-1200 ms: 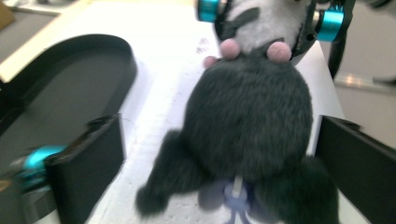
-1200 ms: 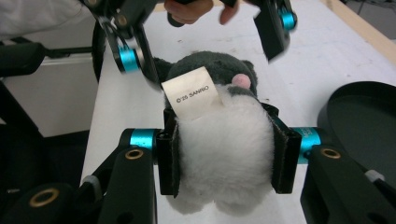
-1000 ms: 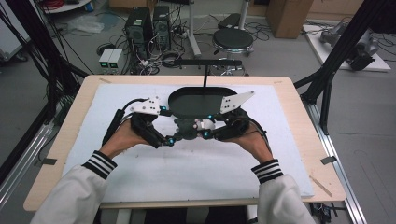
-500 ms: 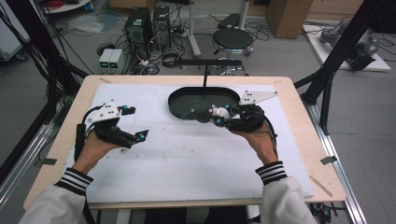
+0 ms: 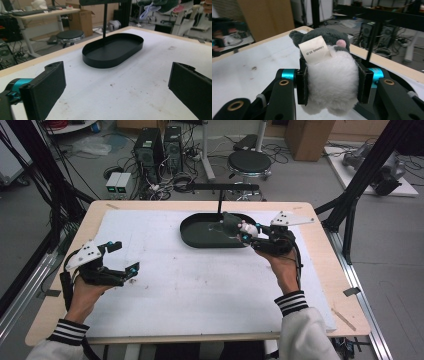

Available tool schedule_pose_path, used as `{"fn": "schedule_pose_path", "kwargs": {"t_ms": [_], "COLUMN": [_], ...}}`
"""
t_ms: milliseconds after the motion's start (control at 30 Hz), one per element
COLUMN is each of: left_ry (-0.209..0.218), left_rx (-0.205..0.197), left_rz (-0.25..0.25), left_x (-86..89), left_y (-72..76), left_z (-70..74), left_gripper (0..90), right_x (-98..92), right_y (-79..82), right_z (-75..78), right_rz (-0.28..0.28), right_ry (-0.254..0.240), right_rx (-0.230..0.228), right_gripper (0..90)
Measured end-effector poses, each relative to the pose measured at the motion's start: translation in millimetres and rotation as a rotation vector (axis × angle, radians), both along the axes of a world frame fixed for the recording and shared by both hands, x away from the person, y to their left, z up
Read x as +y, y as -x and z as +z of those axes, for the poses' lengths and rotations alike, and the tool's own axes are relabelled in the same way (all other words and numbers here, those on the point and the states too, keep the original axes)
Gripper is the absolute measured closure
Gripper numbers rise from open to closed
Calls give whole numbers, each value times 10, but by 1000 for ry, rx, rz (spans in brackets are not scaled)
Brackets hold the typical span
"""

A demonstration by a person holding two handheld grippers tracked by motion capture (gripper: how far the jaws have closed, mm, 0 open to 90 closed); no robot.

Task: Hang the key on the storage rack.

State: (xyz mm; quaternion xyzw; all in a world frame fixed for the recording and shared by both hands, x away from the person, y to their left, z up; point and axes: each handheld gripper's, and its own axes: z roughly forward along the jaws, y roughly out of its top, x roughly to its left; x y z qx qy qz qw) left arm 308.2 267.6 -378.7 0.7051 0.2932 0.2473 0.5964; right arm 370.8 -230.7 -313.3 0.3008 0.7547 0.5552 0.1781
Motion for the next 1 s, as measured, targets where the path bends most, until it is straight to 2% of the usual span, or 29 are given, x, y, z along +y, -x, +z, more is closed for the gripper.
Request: {"fn": "schedule_pose_path", "kwargs": {"t_ms": [333, 400, 600, 1000], "left_ry": [30, 28, 51, 103], "left_rx": [-30, -33, -31, -34], "left_rz": [71, 85, 114, 168], "left_x": [145, 170, 231, 337], "left_y": [198, 225, 296, 356], "left_z": [-204, -251, -374, -572], "left_gripper": [17, 17, 17, 17], "right_x": [-133, -164, -193, -250], "right_y": [-10, -26, -45, -130], "right_z": [40, 52, 90, 97], "right_rz": [-124, -128, -178, -269], "right_ry": [-5, -8, 17, 18], "right_rx": [-20, -11, -34, -35], "right_gripper": [554, 554, 554, 553]}}
